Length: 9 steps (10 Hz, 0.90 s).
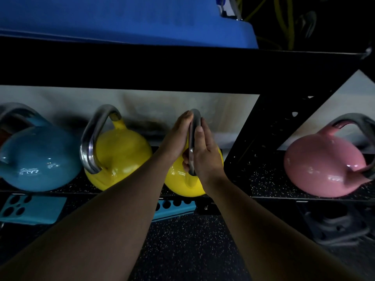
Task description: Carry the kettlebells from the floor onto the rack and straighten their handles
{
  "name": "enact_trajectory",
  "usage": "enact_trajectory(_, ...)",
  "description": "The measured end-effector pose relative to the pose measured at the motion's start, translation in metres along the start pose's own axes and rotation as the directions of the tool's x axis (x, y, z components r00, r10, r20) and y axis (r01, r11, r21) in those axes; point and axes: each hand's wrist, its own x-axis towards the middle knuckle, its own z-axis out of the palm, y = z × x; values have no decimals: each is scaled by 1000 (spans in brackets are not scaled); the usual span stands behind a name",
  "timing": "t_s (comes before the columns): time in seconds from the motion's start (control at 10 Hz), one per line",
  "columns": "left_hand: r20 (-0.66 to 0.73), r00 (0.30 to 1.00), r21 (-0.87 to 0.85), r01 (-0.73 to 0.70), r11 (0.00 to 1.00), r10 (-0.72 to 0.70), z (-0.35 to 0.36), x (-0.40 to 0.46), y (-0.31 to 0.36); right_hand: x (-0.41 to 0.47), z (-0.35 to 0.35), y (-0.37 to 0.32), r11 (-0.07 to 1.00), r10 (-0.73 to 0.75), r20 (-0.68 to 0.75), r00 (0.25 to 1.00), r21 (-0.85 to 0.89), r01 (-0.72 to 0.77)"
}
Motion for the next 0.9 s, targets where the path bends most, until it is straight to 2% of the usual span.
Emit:
enact_trajectory(0.2,-9,1000,88,26,996,-25,-3,2,1,-2,-7,-8,997,21,47,999,-77,-17)
enact_trajectory(0.3,-110,994,152,-9,988,26,-5,2,6,3,-17,-16,987,56,54,997,-154,-47)
enact_trajectory(0.4,-199,978,188,-26,982,64,-7,0,8,8,-28,-28,943,13,38,999,-332,1)
enact_trajectory(0.5,-210,973,220,-51,974,99,-9,-11,16,7,-44,-50,853,-64,36,997,-517,74)
enact_trajectory(0.6,-156,979,343,-73,937,133,-11,-24,25,-5,-56,-64,801,-111,33,993,-588,109)
enact_trajectory(0.7,-72,982,619,-93,780,175,-14,-48,48,-30,-78,-86,666,-238,79,968,-712,222)
enact_trajectory(0.8,-26,976,760,-120,639,214,-12,-67,72,-47,-91,-104,598,-282,134,950,-750,283)
enact_trajectory(0.9,83,968,848,-193,494,237,2,-109,108,-83,-117,-133,551,-361,165,918,-757,353)
